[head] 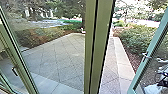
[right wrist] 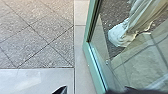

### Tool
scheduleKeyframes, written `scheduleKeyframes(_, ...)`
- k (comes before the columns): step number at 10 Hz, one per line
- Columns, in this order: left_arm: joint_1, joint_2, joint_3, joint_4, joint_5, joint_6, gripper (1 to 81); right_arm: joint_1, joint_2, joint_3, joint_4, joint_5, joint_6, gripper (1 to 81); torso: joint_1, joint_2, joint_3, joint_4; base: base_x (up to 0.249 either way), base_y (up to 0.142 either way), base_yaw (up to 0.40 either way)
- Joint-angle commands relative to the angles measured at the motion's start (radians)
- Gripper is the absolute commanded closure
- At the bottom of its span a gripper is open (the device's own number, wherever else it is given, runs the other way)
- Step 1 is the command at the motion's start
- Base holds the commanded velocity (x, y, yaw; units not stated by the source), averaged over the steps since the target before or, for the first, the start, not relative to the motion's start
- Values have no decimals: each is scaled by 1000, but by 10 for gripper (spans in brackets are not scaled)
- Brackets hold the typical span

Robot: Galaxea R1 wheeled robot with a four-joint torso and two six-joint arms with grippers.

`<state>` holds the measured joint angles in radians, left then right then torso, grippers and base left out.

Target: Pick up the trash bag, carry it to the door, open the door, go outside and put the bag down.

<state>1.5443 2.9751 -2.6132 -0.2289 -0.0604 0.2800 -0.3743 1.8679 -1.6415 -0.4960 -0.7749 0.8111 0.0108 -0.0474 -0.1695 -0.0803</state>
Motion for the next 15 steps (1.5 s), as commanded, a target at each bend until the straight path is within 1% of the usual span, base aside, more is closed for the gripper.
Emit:
scheduleKeyframes(1, -26, 4, 5, 7, 65, 2, 811, -128, 4, 148, 167, 3, -64, 10, 0, 0, 0, 0, 0, 0, 0)
scheduleKeyframes(3, -28, 4, 5, 10, 65, 4, 811, -288, 61, 158, 174, 20, -67, 10, 0, 0, 0, 0, 0, 0, 0)
scheduleKeyframes(4, -31, 4, 5, 8, 65, 4, 811, -370, 85, 168, 162, 52, -75, 10, 0, 0, 0, 0, 0, 0, 0)
scheduleKeyframes(6, -34, 4, 5, 10, 65, 4, 811, -519, 125, 160, 160, 194, -119, 10, 0, 0, 0, 0, 0, 0, 0)
scheduleKeyframes(7, -36, 4, 5, 10, 65, 4, 811, -573, 147, 151, 151, 227, -148, 10, 0, 0, 0, 0, 0, 0, 0)
scheduleKeyframes(8, -36, 4, 5, 10, 65, 4, 811, -619, 185, 125, 135, 240, -158, 10, 0, 0, 0, 0, 0, 0, 0)
scheduleKeyframes(9, -37, 6, 5, 10, 65, 5, 811, -660, 223, 85, 123, 271, -151, 10, 0, 0, 0, 0, 0, 0, 0)
scheduleKeyframes(10, -37, 6, 5, 10, 65, 5, 811, -705, 231, 66, 128, 362, -159, 10, 0, 0, 0, 0, 0, 0, 0)
scheduleKeyframes(11, -37, 6, 5, 10, 65, 5, 811, -740, 242, 53, 134, 411, -170, 10, 0, 0, 0, 0, 0, 0, 0)
scheduleKeyframes(12, -36, 6, 5, 10, 65, 5, 811, -780, 280, 13, 157, 442, -224, 10, 0, 0, 0, 0, 0, 0, 0)
scheduleKeyframes(13, -37, 6, 5, 8, 65, 5, 811, -809, 330, -45, 236, 451, -322, 10, 0, 0, 0, 0, 0, 0, 0)
scheduleKeyframes(14, -37, 6, 5, 8, 65, 5, 811, -834, 385, -125, 353, 457, -455, 10, 0, 0, 0, 0, 0, 0, 0)
scheduleKeyframes(15, -37, 6, 5, 10, 65, 5, 811, -860, 438, -214, 497, 460, -622, 10, 0, 0, 0, 0, 0, 0, 0)
